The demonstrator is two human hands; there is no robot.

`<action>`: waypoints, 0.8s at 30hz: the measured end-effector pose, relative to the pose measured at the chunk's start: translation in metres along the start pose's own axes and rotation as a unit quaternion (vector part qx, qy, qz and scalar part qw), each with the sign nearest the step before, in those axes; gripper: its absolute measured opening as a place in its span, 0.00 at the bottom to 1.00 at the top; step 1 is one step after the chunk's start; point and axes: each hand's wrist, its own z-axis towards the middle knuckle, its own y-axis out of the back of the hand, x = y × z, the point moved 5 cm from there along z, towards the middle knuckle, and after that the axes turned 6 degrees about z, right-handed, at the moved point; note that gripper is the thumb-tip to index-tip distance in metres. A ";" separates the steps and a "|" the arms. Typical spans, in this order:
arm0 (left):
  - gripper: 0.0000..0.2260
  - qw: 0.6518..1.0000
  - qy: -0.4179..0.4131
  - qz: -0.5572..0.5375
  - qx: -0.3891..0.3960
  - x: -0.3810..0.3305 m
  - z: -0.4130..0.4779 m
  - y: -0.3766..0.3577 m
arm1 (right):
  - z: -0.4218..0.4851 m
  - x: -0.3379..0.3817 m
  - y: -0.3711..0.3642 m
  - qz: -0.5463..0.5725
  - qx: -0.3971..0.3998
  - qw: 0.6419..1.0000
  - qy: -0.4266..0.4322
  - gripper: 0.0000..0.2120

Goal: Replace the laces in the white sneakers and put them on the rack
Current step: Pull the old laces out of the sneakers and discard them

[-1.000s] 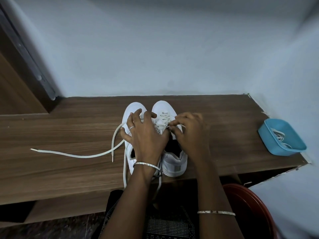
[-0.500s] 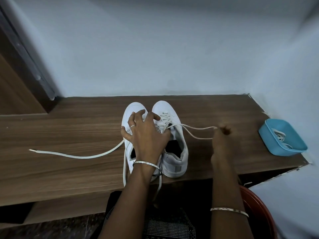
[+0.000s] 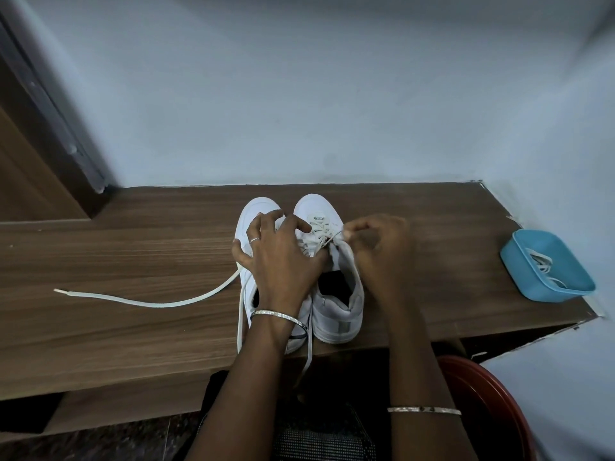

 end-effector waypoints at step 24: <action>0.11 0.983 -0.148 0.110 0.018 -0.024 0.004 -0.014 | -0.005 -0.003 -0.019 -0.013 0.144 0.988 -0.055 0.14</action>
